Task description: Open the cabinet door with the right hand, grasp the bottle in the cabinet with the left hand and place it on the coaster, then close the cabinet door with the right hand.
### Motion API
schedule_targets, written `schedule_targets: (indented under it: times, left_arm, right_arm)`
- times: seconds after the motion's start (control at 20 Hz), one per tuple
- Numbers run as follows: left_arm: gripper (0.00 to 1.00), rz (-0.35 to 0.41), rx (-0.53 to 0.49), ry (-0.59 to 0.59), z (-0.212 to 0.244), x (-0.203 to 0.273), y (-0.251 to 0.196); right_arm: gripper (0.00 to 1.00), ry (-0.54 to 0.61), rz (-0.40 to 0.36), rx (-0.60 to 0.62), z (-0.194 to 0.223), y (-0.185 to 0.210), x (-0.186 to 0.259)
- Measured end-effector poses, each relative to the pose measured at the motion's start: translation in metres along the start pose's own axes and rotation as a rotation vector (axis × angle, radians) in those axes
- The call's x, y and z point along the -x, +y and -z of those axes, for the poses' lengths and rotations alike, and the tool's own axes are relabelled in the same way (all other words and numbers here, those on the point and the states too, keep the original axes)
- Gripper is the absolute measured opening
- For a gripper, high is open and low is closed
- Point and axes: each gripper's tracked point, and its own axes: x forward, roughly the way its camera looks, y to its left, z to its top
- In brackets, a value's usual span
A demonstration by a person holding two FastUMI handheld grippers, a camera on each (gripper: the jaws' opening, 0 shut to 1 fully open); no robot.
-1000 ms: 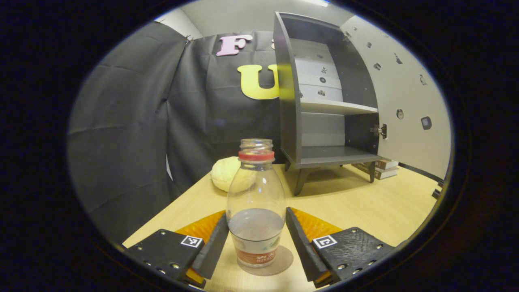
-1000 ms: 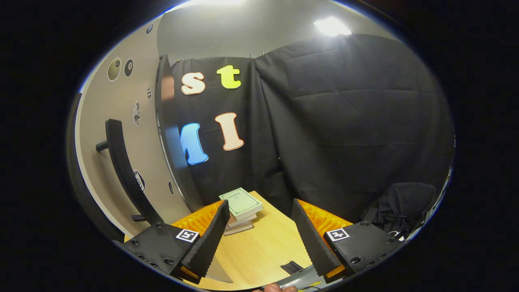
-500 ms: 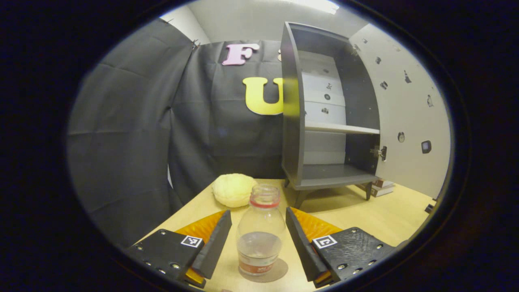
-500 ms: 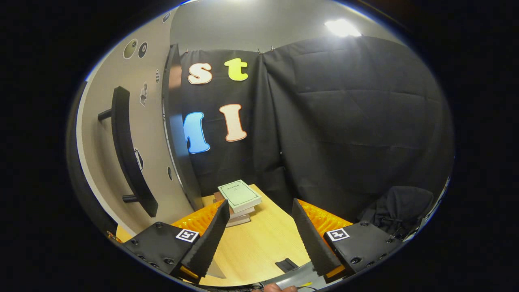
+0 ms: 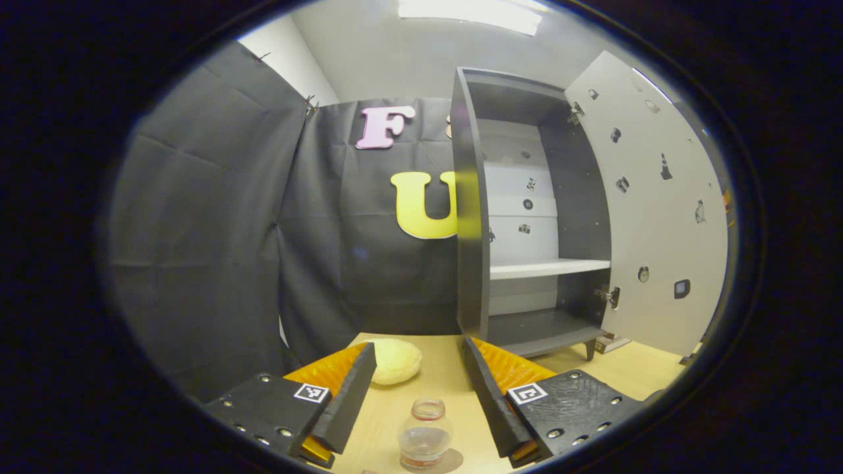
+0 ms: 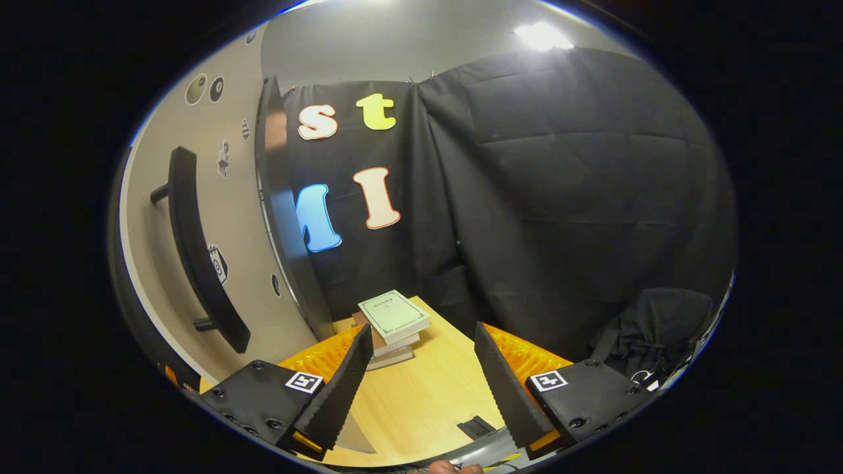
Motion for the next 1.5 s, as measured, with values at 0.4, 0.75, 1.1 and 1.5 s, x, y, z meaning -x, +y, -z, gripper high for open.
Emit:
schedule_targets:
  times: [0.4,0.75,1.1,1.5]
  left_arm:
    - [0.80,-0.018,0.059,0.065,-0.095,0.023,-0.062]
    - [0.80,-0.056,0.107,0.154,-0.131,0.053,-0.133]
    - [0.80,-0.152,0.123,0.197,-0.129,0.098,-0.166]
    - [0.80,-0.115,0.070,0.160,-0.139,0.091,-0.153]
  right_arm:
    - [0.98,-0.048,-0.164,-0.018,-0.055,0.008,-0.028]
    - [0.98,-0.064,-0.384,0.073,-0.083,0.037,-0.033]
    - [0.98,0.002,-0.587,0.126,-0.081,0.072,-0.026]
    - [0.97,0.007,-0.569,0.199,-0.080,0.092,-0.003]
